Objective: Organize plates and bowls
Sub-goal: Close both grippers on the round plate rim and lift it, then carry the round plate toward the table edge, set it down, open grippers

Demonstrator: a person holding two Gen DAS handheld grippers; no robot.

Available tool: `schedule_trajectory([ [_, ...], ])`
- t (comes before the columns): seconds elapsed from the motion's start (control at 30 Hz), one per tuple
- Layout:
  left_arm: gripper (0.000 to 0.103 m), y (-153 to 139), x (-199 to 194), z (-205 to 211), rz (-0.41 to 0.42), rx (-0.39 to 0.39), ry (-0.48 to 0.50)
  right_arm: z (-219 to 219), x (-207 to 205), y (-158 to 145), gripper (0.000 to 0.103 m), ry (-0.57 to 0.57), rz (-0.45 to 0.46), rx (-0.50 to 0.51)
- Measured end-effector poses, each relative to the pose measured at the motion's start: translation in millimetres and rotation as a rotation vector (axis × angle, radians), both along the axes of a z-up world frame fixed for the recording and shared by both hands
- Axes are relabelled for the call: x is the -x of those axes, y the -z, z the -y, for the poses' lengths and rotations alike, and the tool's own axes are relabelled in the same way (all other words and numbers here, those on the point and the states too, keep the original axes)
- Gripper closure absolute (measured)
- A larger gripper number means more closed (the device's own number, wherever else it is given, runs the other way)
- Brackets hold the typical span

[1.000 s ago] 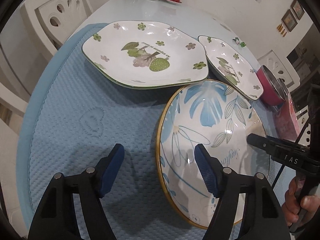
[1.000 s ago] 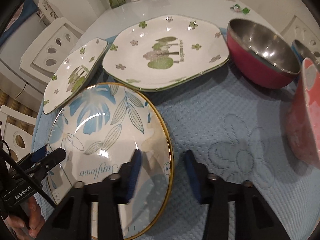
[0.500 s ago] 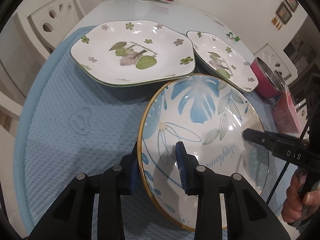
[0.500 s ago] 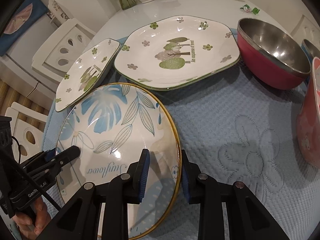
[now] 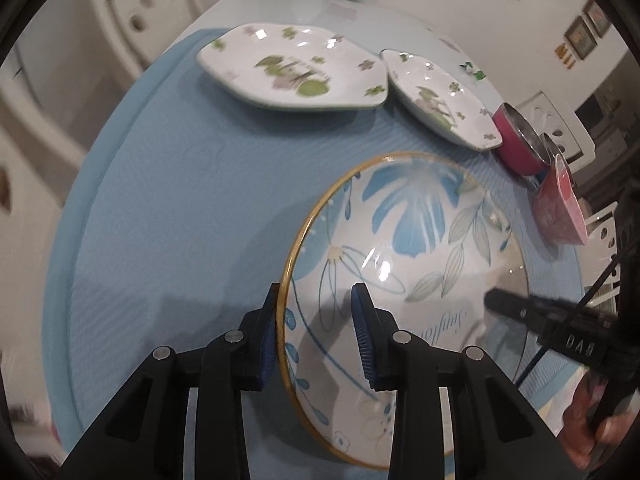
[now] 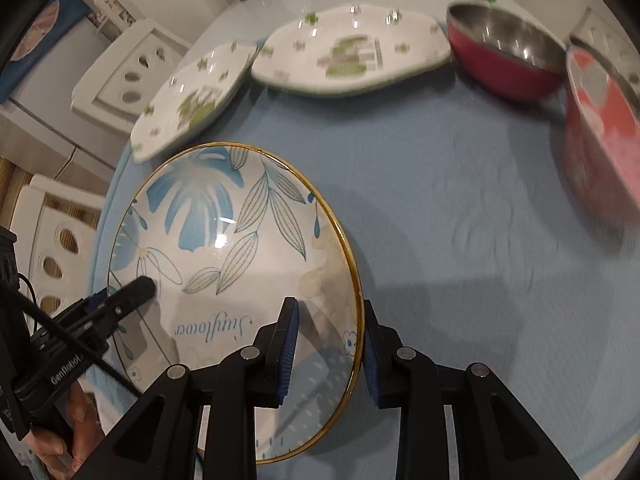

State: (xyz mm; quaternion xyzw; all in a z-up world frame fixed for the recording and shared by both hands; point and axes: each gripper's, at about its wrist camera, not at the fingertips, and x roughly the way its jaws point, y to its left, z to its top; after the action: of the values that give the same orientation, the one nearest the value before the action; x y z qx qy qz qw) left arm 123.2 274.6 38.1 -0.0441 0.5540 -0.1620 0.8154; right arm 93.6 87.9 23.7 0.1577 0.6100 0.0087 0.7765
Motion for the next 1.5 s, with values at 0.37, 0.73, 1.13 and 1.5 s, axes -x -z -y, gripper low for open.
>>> schedule_trajectory([
  [0.37,0.073,2,35,-23,-0.029,-0.027,-0.036,-23,31,7,0.075,-0.046,-0.058,-0.007],
  [0.73,0.073,6,44,-23,-0.049,-0.02,-0.03,-22,33,-2,0.075,-0.042,-0.058,0.014],
  [1.13,0.071,-11,45,-31,0.016,-0.025,-0.029,-23,33,-12,0.075,-0.07,-0.05,0.009],
  [1.5,0.068,-38,40,-38,0.082,-0.016,-0.036,-28,26,-47,0.075,-0.104,0.05,0.064],
])
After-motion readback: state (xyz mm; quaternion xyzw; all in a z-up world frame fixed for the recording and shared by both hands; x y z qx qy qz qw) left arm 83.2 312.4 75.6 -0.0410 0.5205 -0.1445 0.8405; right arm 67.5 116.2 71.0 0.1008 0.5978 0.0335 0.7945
